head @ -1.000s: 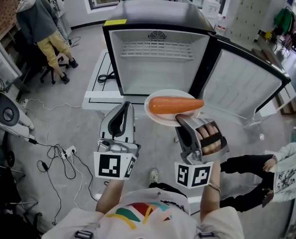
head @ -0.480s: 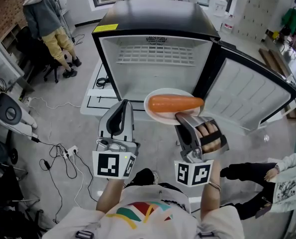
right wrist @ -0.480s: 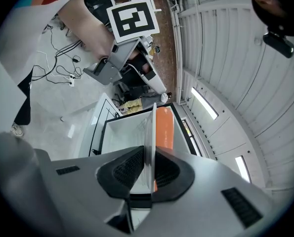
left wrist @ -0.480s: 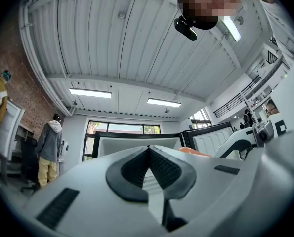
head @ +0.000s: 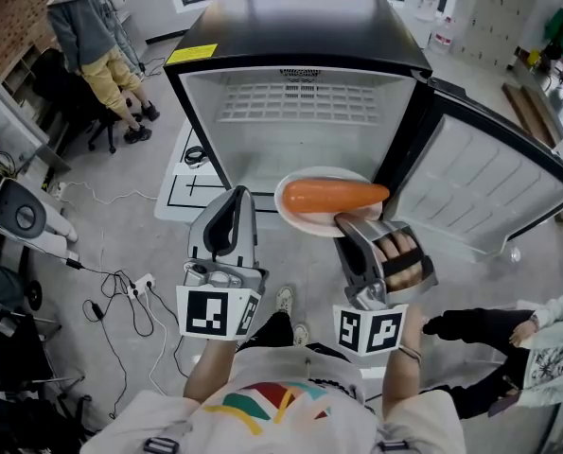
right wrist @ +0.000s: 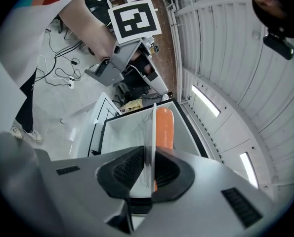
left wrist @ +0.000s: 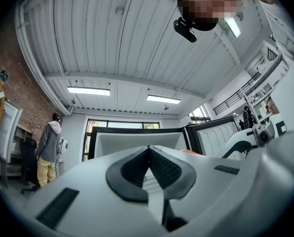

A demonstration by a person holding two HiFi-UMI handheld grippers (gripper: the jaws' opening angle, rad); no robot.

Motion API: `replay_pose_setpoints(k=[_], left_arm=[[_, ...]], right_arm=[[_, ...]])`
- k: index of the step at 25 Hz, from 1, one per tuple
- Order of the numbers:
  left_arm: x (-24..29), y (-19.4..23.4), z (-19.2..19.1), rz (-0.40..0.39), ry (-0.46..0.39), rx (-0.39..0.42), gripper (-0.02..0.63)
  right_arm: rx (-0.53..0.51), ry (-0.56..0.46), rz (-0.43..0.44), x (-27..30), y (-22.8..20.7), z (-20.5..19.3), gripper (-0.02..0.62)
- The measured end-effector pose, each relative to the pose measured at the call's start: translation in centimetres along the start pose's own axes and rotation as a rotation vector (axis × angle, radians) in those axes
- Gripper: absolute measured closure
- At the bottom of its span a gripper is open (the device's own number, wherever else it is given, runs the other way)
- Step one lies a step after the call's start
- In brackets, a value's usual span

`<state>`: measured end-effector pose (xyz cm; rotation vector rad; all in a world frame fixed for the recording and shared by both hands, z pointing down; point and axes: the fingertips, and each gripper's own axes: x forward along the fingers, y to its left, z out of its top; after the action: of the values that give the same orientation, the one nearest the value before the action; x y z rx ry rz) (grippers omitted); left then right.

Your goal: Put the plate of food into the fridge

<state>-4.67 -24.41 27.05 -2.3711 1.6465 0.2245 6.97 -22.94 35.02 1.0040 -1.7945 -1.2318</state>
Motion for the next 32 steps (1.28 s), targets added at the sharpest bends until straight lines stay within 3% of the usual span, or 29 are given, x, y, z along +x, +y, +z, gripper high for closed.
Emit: replay_pose_setpoints(k=[23, 32], left_arm=[[12.6, 8.1, -5.0, -0.095, -0.021, -0.074, 0.600], [15.4, 10.5, -6.3, -0.110, -0.030, -0.095, 0.600]], right_arm=[[-0.059, 0.087, -0.039, 15.1, -4.7, -1.7, 0.557], [-0.084, 0.116, -0.004, 19.3, -5.0, -2.1, 0.557]])
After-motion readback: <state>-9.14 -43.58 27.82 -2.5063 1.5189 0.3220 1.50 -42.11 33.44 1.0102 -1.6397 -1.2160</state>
